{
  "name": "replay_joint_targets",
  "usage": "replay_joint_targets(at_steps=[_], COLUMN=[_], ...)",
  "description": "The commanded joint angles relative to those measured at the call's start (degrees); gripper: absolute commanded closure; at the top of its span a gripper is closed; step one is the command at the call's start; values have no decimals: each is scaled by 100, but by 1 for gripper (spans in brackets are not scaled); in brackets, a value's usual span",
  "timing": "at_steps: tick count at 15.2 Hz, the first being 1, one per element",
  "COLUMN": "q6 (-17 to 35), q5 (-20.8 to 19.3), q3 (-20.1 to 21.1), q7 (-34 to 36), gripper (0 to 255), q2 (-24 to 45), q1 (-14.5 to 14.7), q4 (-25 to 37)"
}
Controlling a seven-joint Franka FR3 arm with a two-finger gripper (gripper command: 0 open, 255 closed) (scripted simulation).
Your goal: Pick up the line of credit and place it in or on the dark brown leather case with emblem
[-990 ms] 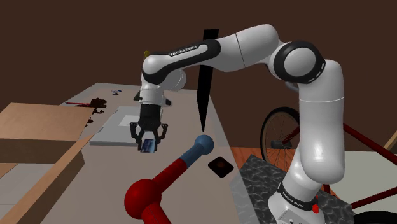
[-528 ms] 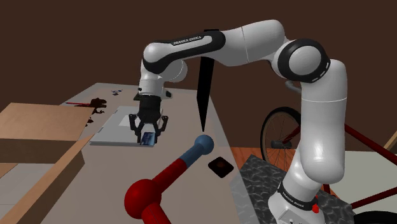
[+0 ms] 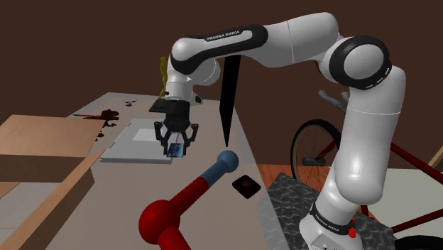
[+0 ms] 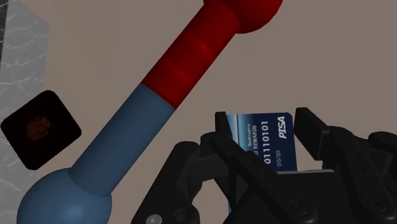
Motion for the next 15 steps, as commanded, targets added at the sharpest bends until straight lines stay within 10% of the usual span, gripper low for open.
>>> replay_joint_targets(at_steps=[1, 15], q6=[-7, -616], q5=[122, 414], q3=[-36, -595], q7=[-188, -1162], gripper=[255, 255], q2=[-515, -3704], q1=[-106, -415], q4=[-582, -3653])
